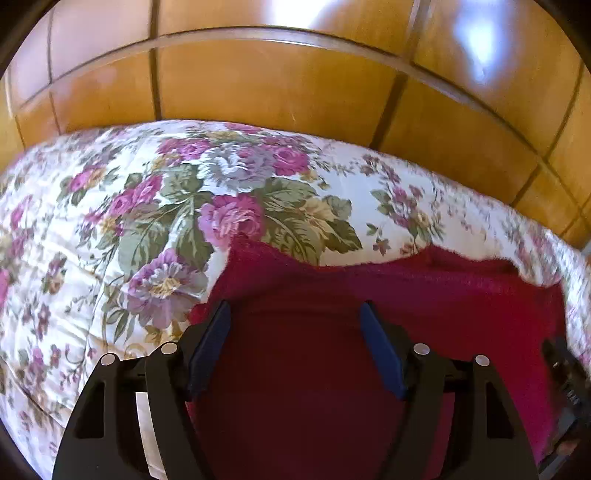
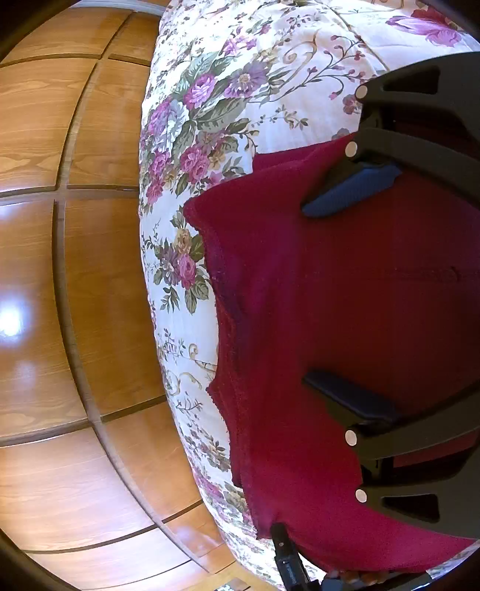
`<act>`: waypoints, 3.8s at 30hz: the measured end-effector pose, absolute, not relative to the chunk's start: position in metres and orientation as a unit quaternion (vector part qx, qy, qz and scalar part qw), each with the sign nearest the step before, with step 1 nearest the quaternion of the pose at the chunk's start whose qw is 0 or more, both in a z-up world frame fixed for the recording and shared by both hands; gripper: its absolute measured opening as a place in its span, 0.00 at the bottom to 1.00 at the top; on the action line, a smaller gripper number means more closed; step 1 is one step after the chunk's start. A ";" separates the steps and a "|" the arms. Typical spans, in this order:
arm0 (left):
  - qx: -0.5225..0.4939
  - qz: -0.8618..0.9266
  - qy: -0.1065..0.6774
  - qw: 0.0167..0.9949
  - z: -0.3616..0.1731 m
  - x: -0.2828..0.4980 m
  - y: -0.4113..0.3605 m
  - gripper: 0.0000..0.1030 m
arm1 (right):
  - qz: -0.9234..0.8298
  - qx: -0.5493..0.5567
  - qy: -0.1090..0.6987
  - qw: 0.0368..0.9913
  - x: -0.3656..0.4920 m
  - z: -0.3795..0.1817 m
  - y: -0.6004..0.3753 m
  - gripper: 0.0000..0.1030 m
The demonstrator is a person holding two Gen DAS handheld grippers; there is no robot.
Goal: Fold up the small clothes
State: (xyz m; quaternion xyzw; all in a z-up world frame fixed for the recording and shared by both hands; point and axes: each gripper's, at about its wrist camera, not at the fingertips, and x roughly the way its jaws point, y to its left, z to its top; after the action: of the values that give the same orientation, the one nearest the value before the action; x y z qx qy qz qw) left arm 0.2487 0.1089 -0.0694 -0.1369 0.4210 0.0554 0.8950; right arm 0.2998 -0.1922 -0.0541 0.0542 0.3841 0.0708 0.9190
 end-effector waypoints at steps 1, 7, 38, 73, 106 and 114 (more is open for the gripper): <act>-0.145 0.070 0.417 0.895 -0.068 0.246 0.114 0.69 | 0.071 0.054 0.384 0.919 0.300 -0.054 -0.192 0.83; -0.208 0.131 0.406 0.880 -0.062 0.219 0.150 0.69 | 0.072 0.054 0.385 0.918 0.300 -0.054 -0.192 0.83; -0.112 0.010 0.376 0.920 -0.038 0.091 0.076 0.69 | 0.173 0.309 0.460 0.814 0.253 -0.069 -0.283 0.47; -0.293 -0.127 0.372 0.872 -0.047 0.090 0.156 0.60 | 0.329 0.077 0.460 0.821 0.242 0.030 0.026 0.22; -0.335 -0.171 0.452 0.809 -0.034 0.161 0.154 0.38 | 0.362 0.107 0.432 0.819 0.162 0.000 -0.077 0.57; -0.236 -0.142 0.425 0.862 0.000 0.157 0.161 0.14 | 0.398 0.033 0.440 0.804 0.156 -0.013 -0.006 0.58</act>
State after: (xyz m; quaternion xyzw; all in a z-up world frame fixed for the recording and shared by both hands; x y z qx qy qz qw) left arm 0.1567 0.1608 0.0004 -0.2362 0.4248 -0.1423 0.8623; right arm 0.1556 -0.0061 -0.0127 0.0329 0.4398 0.3982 0.8043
